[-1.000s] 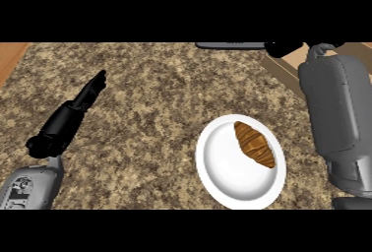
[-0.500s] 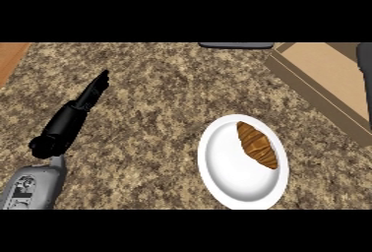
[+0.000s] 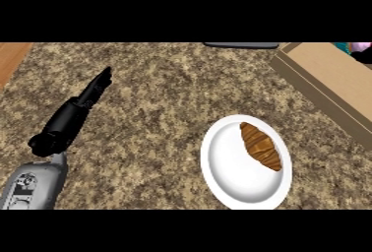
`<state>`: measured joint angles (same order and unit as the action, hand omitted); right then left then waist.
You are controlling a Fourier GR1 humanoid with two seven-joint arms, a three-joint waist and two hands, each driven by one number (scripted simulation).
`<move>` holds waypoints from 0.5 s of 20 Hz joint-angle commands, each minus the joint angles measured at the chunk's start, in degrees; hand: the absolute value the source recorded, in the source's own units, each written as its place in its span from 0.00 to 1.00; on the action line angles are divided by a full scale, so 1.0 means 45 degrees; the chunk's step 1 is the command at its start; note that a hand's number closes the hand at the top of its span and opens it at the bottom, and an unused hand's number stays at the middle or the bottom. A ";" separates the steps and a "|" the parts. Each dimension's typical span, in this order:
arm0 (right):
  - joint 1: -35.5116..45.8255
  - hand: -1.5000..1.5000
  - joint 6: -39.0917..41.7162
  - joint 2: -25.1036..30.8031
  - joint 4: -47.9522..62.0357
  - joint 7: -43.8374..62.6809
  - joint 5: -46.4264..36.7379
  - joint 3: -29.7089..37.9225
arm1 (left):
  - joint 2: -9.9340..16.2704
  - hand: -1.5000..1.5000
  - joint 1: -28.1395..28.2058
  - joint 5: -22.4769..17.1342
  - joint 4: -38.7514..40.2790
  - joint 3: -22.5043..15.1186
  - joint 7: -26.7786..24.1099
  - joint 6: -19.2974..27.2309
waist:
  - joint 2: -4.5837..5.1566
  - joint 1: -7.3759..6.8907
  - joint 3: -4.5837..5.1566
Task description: Pick the cupcake from the plate and place it in the cardboard box
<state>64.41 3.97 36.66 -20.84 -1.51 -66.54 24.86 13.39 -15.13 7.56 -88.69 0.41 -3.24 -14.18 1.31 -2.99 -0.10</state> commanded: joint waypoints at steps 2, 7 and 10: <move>-0.0169 1.00 0.1569 0.1429 0.1549 -0.1267 -0.0184 -0.0112 | -0.0325 0.50 0.0365 0.0277 -0.0431 -0.0321 0.0021 0.0270 | 0.0035 -0.0124 -0.0015; -0.0126 0.00 0.2640 0.1446 0.2503 -0.1076 -0.0535 -0.0428 | -0.0042 0.50 0.0109 0.0172 0.0049 -0.0069 -0.0337 -0.0007 | 0.0067 -0.0164 -0.0013; -0.0141 0.00 0.3558 0.2111 0.2629 -0.3108 -0.0441 -0.0452 | -0.0117 0.50 -0.0015 0.0279 0.0140 -0.0115 -0.0277 0.0095 | 0.0154 -0.0261 -0.0036</move>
<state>63.44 15.58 44.03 -10.90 -10.05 -68.64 23.00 12.83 -15.13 8.25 -88.72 -0.04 -3.85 -13.93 1.81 -3.85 -0.23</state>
